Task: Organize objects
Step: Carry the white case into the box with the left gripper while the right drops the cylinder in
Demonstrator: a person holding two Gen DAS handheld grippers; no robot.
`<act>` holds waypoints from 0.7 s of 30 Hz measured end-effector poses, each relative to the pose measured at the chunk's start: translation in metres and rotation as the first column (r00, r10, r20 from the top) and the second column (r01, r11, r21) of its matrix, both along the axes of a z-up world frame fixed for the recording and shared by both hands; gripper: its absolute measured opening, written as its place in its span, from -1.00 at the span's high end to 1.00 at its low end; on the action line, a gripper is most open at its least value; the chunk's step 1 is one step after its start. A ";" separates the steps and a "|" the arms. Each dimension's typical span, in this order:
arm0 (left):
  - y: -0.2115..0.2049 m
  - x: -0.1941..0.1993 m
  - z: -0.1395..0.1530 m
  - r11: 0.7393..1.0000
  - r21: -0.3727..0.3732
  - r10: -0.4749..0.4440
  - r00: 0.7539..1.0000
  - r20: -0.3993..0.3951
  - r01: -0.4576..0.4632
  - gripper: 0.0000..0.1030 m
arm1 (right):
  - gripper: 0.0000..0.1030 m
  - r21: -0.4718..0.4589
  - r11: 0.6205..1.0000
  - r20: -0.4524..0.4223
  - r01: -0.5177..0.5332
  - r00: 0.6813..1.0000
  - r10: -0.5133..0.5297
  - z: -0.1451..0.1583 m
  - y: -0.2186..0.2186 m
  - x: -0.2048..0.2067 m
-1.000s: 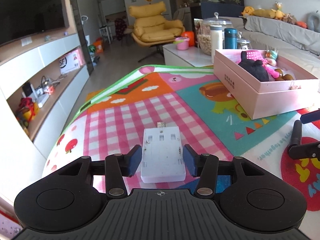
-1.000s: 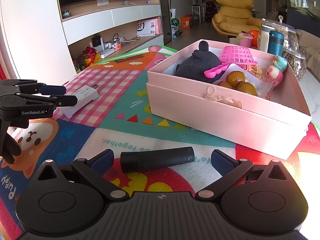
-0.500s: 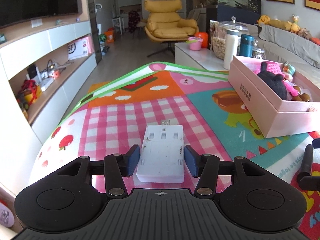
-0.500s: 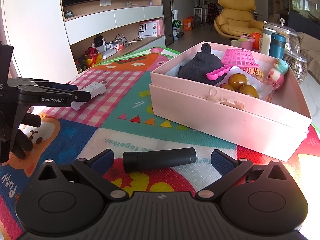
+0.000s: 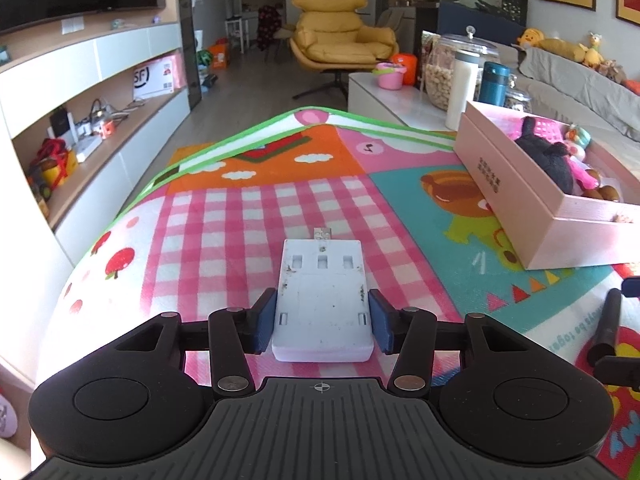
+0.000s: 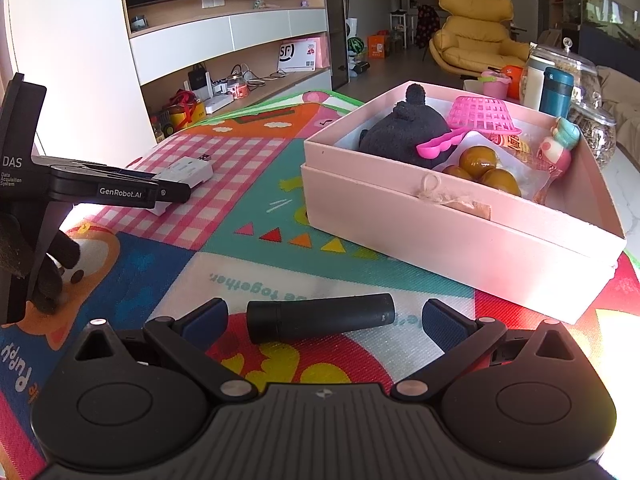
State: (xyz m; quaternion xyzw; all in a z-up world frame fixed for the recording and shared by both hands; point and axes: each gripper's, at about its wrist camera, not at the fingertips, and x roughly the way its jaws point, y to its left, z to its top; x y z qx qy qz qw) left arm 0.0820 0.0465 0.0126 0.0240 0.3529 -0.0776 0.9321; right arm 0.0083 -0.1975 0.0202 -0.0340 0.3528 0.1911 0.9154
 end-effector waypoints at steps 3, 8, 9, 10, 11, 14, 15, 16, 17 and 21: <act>-0.004 -0.025 0.001 0.999 -0.048 -0.026 1.000 -0.016 0.025 -0.02 | -1.00 -0.051 0.997 0.023 -0.058 0.998 0.060 0.001 0.003 -0.010; -0.018 -0.073 -0.003 0.994 -0.048 -0.096 0.995 0.009 0.096 -0.02 | -0.99 -0.096 0.994 0.009 -0.054 0.998 0.055 0.002 0.008 -0.008; -0.021 -0.080 -0.004 0.994 -0.042 -0.104 0.994 0.013 0.104 -0.02 | -0.97 -0.101 0.993 0.005 -0.055 0.998 0.055 0.002 0.010 -0.005; -0.022 -0.086 -0.004 0.993 -0.043 -0.111 0.994 0.014 0.112 -0.02 | -0.93 -0.107 0.993 0.001 -0.056 0.998 0.057 0.002 0.012 -0.003; -0.022 -0.090 -0.004 0.992 -0.050 -0.116 0.993 0.013 0.116 -0.02 | -0.91 -0.114 0.992 -0.003 -0.058 0.998 0.058 0.002 0.015 0.000; -0.020 -0.099 -0.004 0.990 -0.072 -0.117 0.993 0.009 0.117 -0.02 | -0.65 -0.126 0.990 -0.013 -0.061 0.998 0.060 0.005 0.023 0.005; -0.021 -0.102 -0.004 0.991 -0.073 -0.116 0.993 0.011 0.116 -0.02 | -0.46 -0.135 0.989 -0.016 -0.061 0.998 0.060 0.007 0.025 0.005; -0.021 -0.105 -0.004 0.991 -0.073 -0.113 0.993 0.012 0.114 -0.02 | -0.47 -0.144 0.988 -0.019 -0.063 0.998 0.061 0.010 0.027 0.004; -0.022 -0.108 -0.004 0.991 -0.071 -0.113 0.993 0.012 0.114 -0.02 | -0.47 -0.154 0.986 -0.012 -0.062 0.998 0.061 0.013 0.028 0.001; -0.026 -0.116 0.000 0.989 -0.081 -0.126 0.992 0.000 0.126 -0.02 | -0.47 -0.195 0.978 0.028 -0.071 0.997 0.078 0.027 0.028 -0.023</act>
